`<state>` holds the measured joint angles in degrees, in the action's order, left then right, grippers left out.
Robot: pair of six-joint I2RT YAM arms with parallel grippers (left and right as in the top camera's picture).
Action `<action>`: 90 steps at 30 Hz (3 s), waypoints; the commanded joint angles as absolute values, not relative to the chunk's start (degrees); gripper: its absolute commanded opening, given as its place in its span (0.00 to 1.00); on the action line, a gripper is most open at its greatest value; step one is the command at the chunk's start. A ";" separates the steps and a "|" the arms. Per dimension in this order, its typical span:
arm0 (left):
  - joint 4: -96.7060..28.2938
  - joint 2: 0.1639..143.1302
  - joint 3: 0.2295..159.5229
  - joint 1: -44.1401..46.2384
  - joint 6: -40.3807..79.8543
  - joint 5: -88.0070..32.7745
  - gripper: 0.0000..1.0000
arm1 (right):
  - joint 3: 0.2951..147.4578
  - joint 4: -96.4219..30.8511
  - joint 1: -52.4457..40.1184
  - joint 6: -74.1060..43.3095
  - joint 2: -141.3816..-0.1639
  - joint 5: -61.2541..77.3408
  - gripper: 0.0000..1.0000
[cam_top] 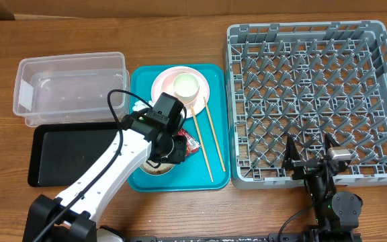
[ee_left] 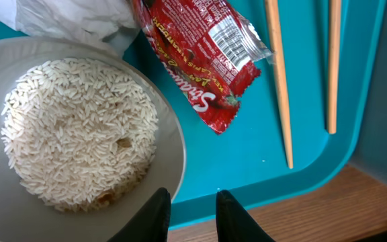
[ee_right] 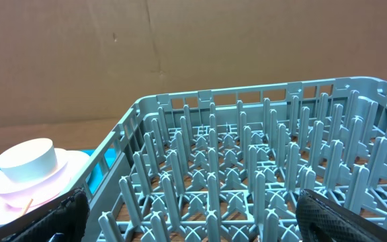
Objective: Sort waste into correct bins and load items into the dishwasher
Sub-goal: 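Reach the left gripper to the white rice bowl and grasp its rim, then carry the rice bowl left over the black tray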
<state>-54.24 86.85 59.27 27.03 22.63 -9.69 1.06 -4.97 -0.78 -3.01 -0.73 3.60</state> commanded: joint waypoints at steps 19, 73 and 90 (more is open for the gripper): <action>-51.92 97.41 58.87 27.90 23.40 -8.56 0.20 | 0.49 -4.58 -0.58 -3.44 -0.23 3.25 1.00; -73.49 83.55 73.28 -6.46 15.38 -6.68 0.04 | 0.49 -4.58 -0.56 -3.44 -0.23 3.25 1.00; -68.64 83.55 68.55 -22.70 16.73 -10.83 0.04 | 0.49 -4.58 -0.58 -3.44 -0.23 3.25 1.00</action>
